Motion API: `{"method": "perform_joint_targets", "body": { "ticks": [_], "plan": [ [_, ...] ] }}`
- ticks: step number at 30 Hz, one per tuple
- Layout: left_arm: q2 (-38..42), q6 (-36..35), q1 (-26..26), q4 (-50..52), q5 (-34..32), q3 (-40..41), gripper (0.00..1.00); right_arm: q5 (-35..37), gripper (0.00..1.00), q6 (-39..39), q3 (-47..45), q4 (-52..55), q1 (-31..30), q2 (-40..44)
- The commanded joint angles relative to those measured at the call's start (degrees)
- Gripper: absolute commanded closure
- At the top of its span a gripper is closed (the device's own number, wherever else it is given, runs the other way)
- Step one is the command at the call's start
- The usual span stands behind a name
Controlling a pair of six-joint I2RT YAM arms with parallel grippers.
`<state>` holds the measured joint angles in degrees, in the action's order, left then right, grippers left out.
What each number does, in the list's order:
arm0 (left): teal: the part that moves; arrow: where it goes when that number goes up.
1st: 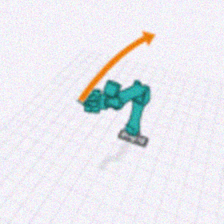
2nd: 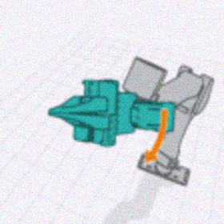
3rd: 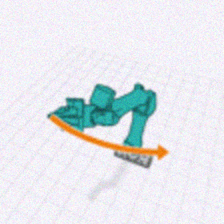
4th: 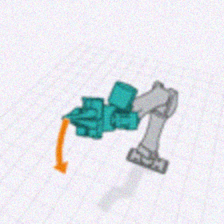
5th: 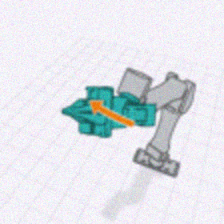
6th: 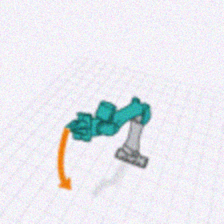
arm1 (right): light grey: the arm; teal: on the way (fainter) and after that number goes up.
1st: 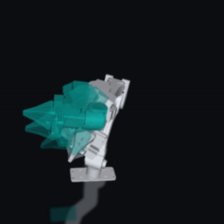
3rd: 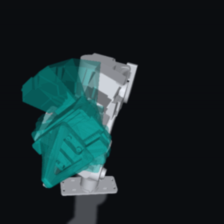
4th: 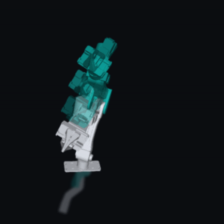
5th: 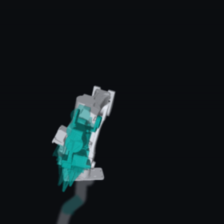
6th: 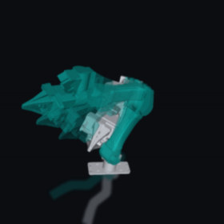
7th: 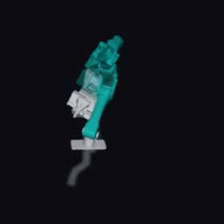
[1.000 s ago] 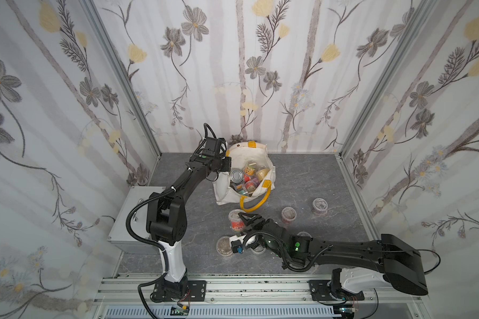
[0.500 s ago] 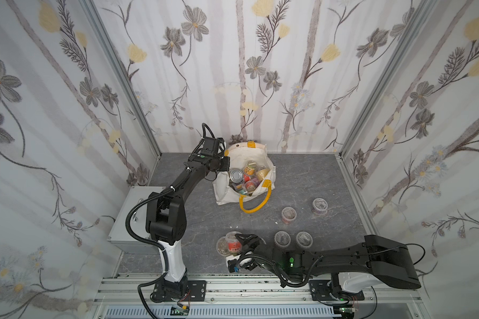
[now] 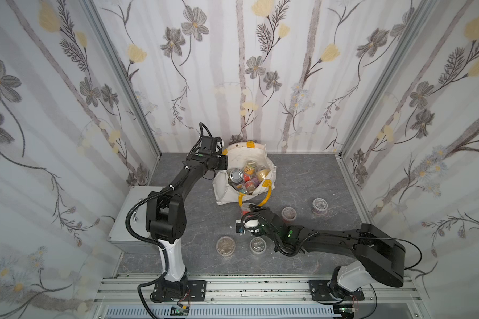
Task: Take out the seed jars from the canvas bag
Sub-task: Place the seed jar at the center of the board.
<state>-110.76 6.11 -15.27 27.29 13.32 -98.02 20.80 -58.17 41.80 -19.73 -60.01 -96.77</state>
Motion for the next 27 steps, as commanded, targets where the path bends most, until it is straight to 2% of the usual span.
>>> {"method": "perform_joint_targets", "body": {
  "ticks": [1, 5, 11, 15, 18, 24, 27],
  "plan": [
    [-0.67, -0.05, 0.41, -1.71, -1.63, -1.01, 1.0, -8.47, 0.41, -11.13, -0.22, -1.12, 3.6, -1.37],
    [-1.55, 1.18, 0.5, -1.82, -0.77, -1.64, 1.0, -17.71, 0.41, -16.59, -0.67, -2.44, 9.1, -2.48],
    [-2.17, 1.97, 0.5, -2.64, -0.32, -1.99, 1.0, -20.35, 0.4, -19.43, 0.13, -9.47, 9.32, -8.37],
    [-2.36, 2.25, 0.51, -2.36, 0.08, -2.44, 1.0, -19.77, 0.38, -21.98, 0.47, -14.99, 8.77, -12.58],
    [-2.44, 2.17, 0.5, -2.07, -0.05, -2.44, 1.0, -18.25, 0.3, -22.86, 0.47, -18.64, 8.73, -14.24],
    [-2.55, 1.9, 0.5, -1.91, -0.32, -2.27, 1.0, -18.69, 0.22, -23.63, -1.42, -16.94, 9.42, -12.6],
    [-2.71, 1.93, 0.54, -1.98, -0.34, -2.27, 1.0, -18.61, 0.21, -23.56, -3.18, -15.9, 9.89, -10.92]
  ]
}}
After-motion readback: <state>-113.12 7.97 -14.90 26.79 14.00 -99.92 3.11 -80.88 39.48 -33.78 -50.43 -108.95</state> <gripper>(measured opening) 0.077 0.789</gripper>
